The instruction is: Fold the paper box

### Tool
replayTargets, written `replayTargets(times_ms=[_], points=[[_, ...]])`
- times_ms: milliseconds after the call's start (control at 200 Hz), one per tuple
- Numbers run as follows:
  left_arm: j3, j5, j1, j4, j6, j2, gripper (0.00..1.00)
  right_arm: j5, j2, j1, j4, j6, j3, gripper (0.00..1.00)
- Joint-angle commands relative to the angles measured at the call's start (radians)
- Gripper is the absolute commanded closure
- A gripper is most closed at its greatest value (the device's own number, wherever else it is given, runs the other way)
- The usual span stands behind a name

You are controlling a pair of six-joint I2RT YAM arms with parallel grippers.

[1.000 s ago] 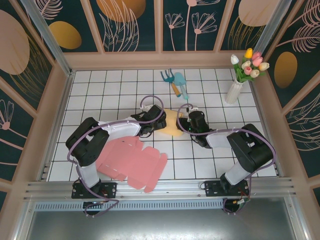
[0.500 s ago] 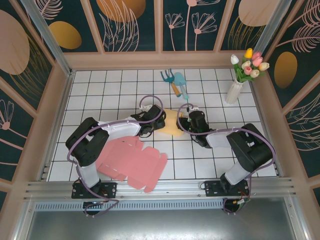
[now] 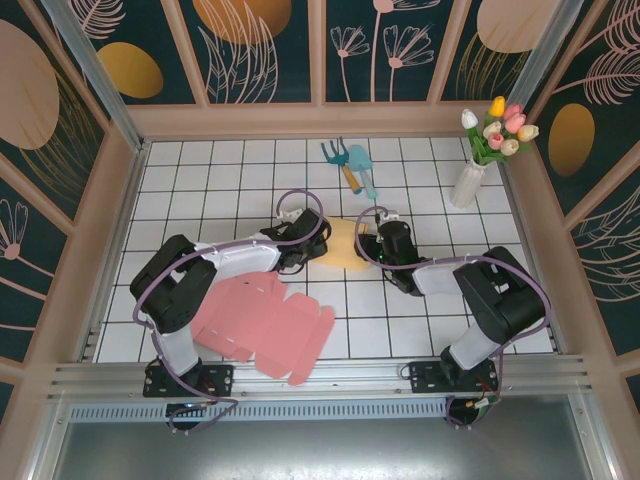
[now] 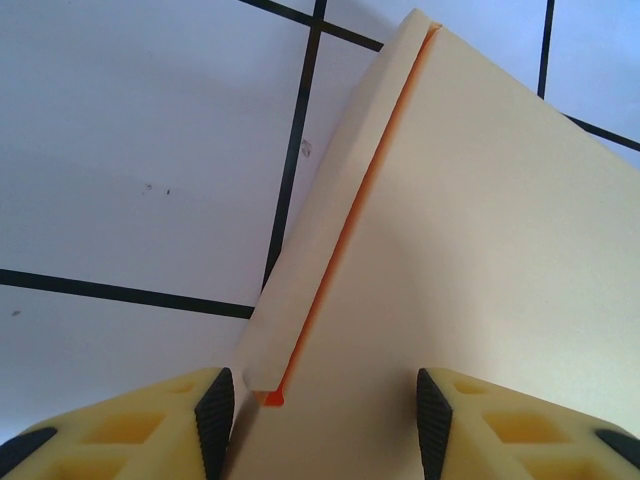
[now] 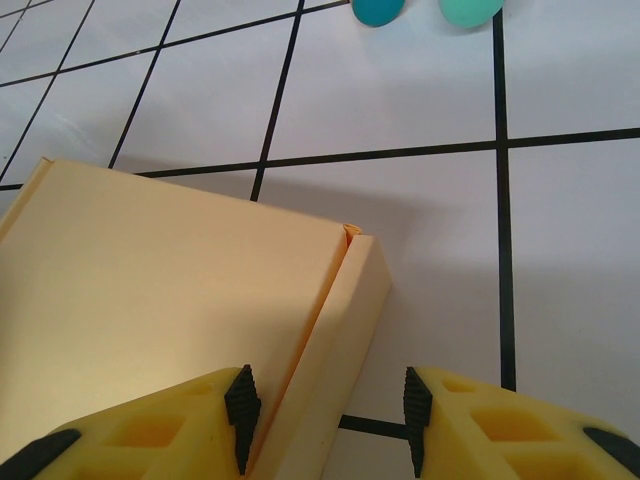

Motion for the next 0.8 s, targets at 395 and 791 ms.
replayTargets(times_ms=[395,791], points=[[0.003,0.035,-0.010,0.015,-0.029,0.050,0.49,-0.108,0.027,0.011,-0.103,0.000,-0.027,0.52],[-0.018,-0.004,-0.010,0.009,-0.031,0.045,0.49,-0.050,-0.202,-0.023,-0.207,0.136,-0.047,0.54]])
